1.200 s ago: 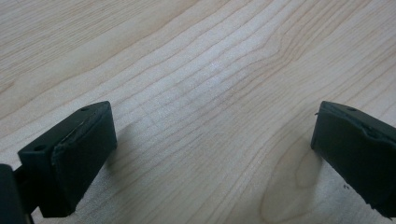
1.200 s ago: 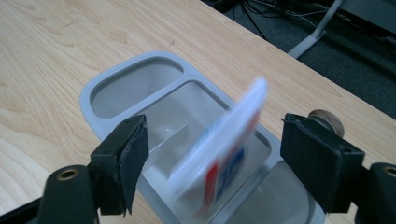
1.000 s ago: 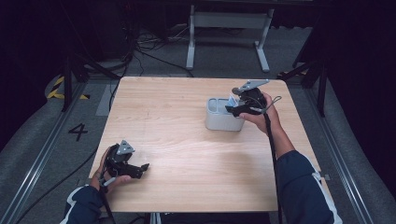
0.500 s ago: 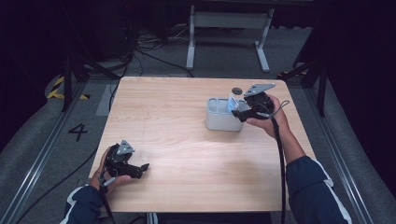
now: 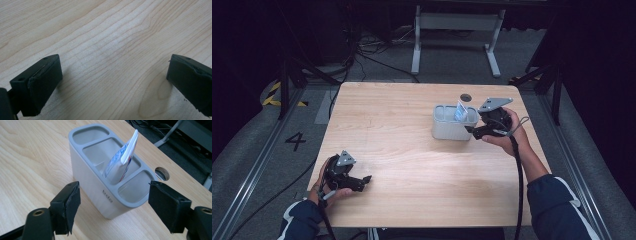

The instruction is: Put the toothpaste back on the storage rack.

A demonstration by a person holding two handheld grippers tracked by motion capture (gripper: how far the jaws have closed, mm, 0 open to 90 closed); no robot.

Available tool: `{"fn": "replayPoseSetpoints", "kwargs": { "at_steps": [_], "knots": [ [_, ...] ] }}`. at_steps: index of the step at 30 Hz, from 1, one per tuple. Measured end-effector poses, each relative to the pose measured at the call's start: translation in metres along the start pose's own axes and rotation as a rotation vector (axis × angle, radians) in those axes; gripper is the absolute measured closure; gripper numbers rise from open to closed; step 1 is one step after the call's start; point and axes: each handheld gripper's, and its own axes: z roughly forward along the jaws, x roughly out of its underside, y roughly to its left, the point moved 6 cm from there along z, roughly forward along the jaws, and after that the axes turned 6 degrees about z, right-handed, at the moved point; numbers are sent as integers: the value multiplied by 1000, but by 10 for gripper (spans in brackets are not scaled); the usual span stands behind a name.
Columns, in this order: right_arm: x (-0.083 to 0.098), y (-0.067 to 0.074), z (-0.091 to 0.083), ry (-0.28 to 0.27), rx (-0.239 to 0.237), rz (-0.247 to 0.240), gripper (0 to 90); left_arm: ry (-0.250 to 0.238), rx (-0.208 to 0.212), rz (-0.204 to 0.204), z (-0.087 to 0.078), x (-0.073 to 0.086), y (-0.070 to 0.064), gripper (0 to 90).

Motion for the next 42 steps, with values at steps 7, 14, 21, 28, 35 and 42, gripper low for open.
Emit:
{"fn": "replayPoseSetpoints", "kwargs": {
  "at_steps": [7,14,21,28,35,42],
  "knots": [
    [13,1,-12,2,16,-29,260,1,2,0,0,0,0,6],
    [28,2,-24,-27,27,-31,254,-2,-9,23,-1,0,2,6],
    [52,5,-31,-28,29,-41,245,3,-9,12,-1,1,1,6],
    [69,10,-40,-31,30,-62,242,4,-12,16,-2,1,1,6],
    [88,12,-42,-14,33,-69,240,4,-10,12,-2,1,1,6],
    [110,11,-44,-27,34,-40,243,4,-10,12,-2,1,1,6]
  ]
}}
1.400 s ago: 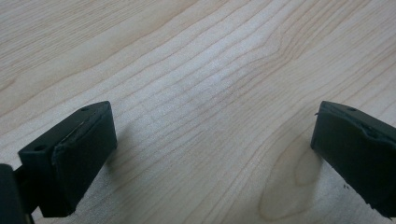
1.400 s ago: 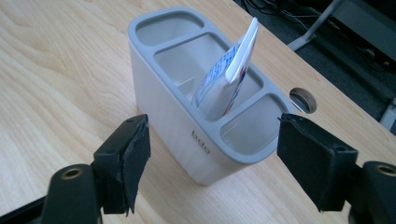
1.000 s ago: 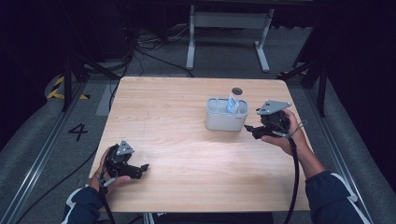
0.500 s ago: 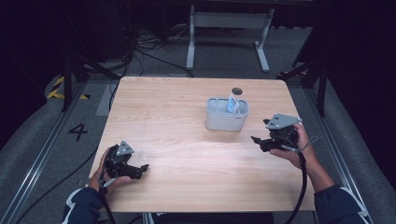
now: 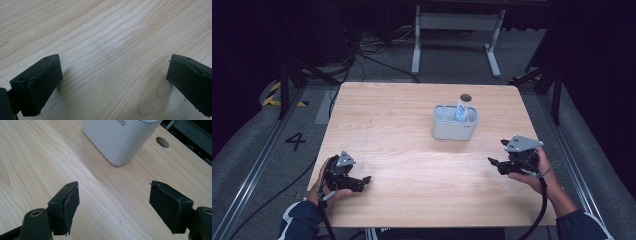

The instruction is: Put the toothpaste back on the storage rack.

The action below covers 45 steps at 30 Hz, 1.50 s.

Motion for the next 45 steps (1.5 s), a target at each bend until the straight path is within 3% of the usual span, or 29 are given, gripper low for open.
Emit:
{"fn": "replayPoseSetpoints", "kwargs": {
  "at_steps": [12,24,27,31,38,41,45],
  "knots": [
    [36,1,-5,-9,-7,43,251,0,0,0,0,0,0,6],
    [77,-6,-8,33,8,112,242,0,0,0,0,0,0,6],
    [86,-7,-11,30,-5,160,239,0,0,-1,0,0,0,6],
    [100,-11,-14,56,4,184,239,0,0,-1,0,0,0,6],
    [125,-14,-23,60,-5,289,223,-5,8,5,1,-1,0,3],
    [133,-16,-25,70,24,317,211,-4,18,-13,2,-1,-1,2],
    [140,-17,-28,37,10,380,189,-4,17,0,2,-2,0,2]
  ]
}}
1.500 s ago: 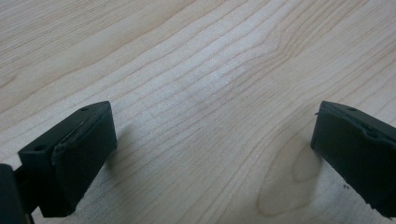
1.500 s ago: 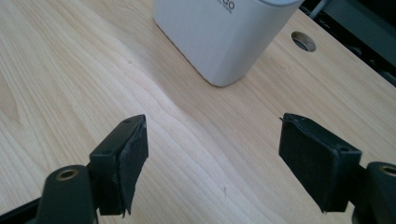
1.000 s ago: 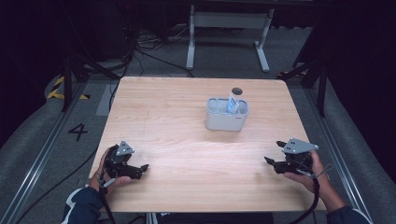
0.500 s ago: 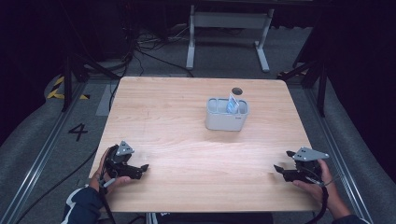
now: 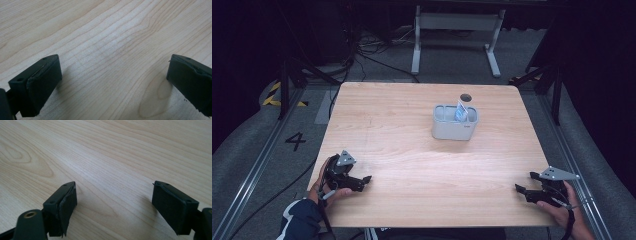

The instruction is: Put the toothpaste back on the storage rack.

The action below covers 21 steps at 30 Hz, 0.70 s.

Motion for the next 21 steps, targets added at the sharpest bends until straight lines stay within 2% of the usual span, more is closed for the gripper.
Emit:
{"fn": "replayPoseSetpoints", "kwargs": {
  "at_steps": [1,4,21],
  "knots": [
    [1,-2,0,3,-2,14,187,1,3,-7,0,0,-1,2],
    [1,-4,-1,7,-4,9,185,0,0,-14,0,0,-1,2],
    [1,-4,0,7,1,7,176,2,-4,-13,0,0,-1,2]
  ]
}}
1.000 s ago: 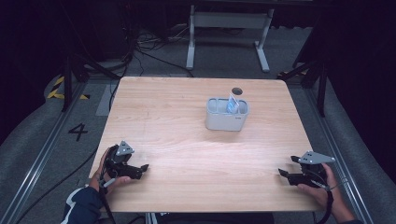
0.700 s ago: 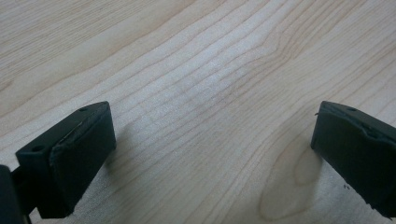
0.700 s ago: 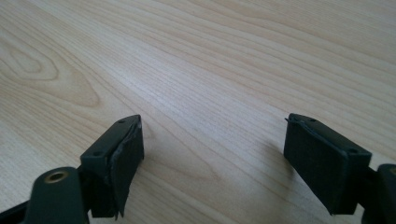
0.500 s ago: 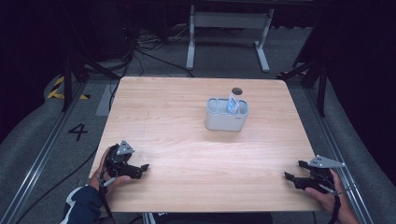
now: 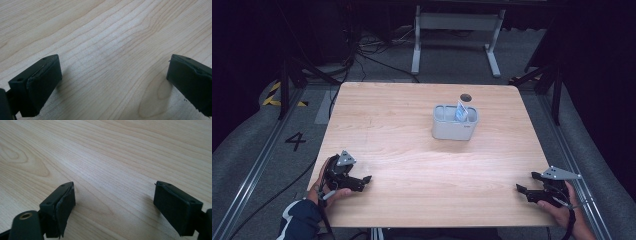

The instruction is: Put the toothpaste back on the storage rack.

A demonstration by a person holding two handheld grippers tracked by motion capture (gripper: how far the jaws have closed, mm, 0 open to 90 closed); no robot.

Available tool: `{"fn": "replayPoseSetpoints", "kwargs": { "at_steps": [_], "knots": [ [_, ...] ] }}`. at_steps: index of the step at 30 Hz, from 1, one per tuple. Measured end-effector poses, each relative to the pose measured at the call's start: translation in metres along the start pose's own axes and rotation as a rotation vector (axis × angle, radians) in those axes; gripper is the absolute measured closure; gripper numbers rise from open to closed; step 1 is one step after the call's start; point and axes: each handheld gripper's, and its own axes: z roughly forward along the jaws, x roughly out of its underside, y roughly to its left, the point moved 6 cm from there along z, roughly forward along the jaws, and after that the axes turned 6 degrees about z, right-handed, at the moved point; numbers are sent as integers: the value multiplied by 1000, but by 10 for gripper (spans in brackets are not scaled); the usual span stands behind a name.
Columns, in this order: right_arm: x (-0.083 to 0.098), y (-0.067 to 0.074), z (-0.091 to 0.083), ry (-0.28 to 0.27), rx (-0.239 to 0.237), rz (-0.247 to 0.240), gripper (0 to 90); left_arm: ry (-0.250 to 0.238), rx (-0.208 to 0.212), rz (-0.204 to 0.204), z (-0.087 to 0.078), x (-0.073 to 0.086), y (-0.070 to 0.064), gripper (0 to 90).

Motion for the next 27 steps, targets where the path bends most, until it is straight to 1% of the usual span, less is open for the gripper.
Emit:
{"fn": "replayPoseSetpoints", "kwargs": {
  "at_steps": [27],
  "knots": [
    [-2,0,3,5,-9,-3,154,0,-5,-3,0,0,0,2]
  ]
}}
